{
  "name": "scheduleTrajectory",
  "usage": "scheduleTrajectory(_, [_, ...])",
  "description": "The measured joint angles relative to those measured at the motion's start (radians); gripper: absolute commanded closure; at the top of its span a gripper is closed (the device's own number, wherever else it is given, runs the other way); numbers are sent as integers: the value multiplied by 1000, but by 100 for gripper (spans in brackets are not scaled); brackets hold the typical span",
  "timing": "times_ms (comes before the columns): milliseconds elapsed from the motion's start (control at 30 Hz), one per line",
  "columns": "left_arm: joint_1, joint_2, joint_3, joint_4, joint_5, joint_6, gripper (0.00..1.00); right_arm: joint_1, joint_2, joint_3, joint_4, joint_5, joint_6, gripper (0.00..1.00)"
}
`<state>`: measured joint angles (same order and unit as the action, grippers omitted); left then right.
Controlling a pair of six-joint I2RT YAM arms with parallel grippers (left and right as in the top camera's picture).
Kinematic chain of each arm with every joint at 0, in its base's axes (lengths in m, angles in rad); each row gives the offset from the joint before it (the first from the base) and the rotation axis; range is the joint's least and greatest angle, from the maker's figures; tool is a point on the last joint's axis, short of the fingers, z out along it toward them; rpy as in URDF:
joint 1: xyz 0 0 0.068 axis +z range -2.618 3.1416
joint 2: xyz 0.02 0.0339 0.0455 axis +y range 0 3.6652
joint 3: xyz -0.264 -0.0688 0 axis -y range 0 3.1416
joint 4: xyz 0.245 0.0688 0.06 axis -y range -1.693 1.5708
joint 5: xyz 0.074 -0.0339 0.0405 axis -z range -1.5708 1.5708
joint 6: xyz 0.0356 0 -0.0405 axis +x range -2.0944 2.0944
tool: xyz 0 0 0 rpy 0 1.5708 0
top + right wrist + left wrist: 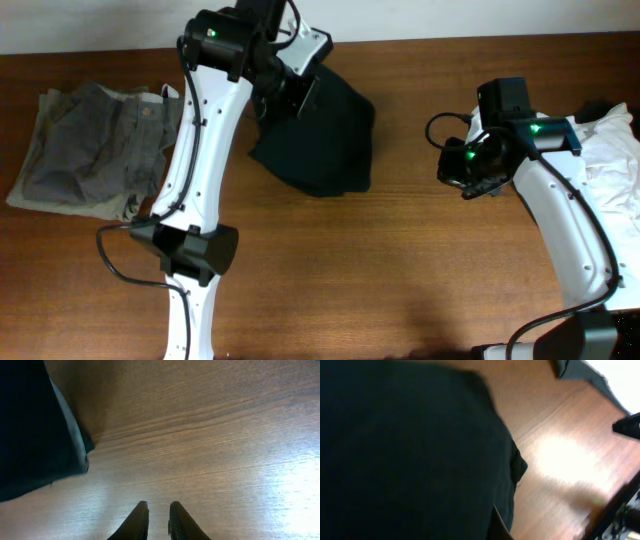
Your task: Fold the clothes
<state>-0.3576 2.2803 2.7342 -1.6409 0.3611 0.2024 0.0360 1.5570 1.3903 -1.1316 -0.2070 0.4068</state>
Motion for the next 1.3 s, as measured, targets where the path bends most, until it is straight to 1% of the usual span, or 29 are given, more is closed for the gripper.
scheduleTrajectory(100, [-31,-55,0,-37,-49,8,100,-3,0,0,0,0,-3,80])
scheduleTrajectory(167, [-48,-84,0,23,-60,17,100,-3,0,0,2,0,-5,80])
scheduleTrajectory(233, [-55,-87,0,88,-42,25,100,-3,0,0,2,2,-7,80])
scheduleTrajectory(333, [-69,-87,0,106,23,53,100,-16,0,0,-6,20,-3,80])
scheduleTrajectory(367, [-108,-87,0,107,36,63,99,-37,0,0,-11,27,2,80])
scheduleTrajectory(500, [-275,-87,0,134,69,129,100,-205,0,0,-35,41,8,81])
scheduleTrajectory(533, [-307,-87,0,143,81,140,100,-229,0,0,-39,44,8,81])
scheduleTrajectory(600, [-321,-87,-1,142,95,152,100,-248,0,0,-43,46,9,81])
scheduleTrajectory(700, [-264,-87,-42,135,85,159,99,-249,0,0,-43,46,8,81])
scheduleTrajectory(733, [-215,-87,-98,141,76,163,99,-249,0,0,-43,46,8,81])
scheduleTrajectory(800, [-126,-75,-228,167,54,179,99,-249,0,0,-42,45,8,81])
scheduleTrajectory(833, [-68,-63,-348,215,32,187,96,-249,0,0,-43,45,8,81])
scheduleTrajectory(933, [77,15,-629,358,-11,198,95,-249,1,0,-43,24,-1,81])
scheduleTrajectory(967, [113,32,-666,374,-12,198,95,-249,1,0,-37,7,-21,79])
scheduleTrajectory(1000, [163,48,-697,391,-14,198,95,-249,1,0,-24,-21,-51,77])
scheduleTrajectory(1100, [277,51,-688,389,-14,190,94,-227,1,0,-8,-152,-188,73])
scheduleTrajectory(1133, [305,51,-685,387,-15,186,94,-202,1,0,-6,-173,-215,69])
scheduleTrajectory(1200, [346,51,-684,375,-22,179,94,-94,3,0,11,-209,-251,61])
scheduleTrajectory(1233, [350,51,-684,374,-23,178,94,-21,14,0,42,-221,-246,58])
scheduleTrajectory(1300, [342,51,-684,373,-24,175,94,70,54,0,94,-231,-218,53])
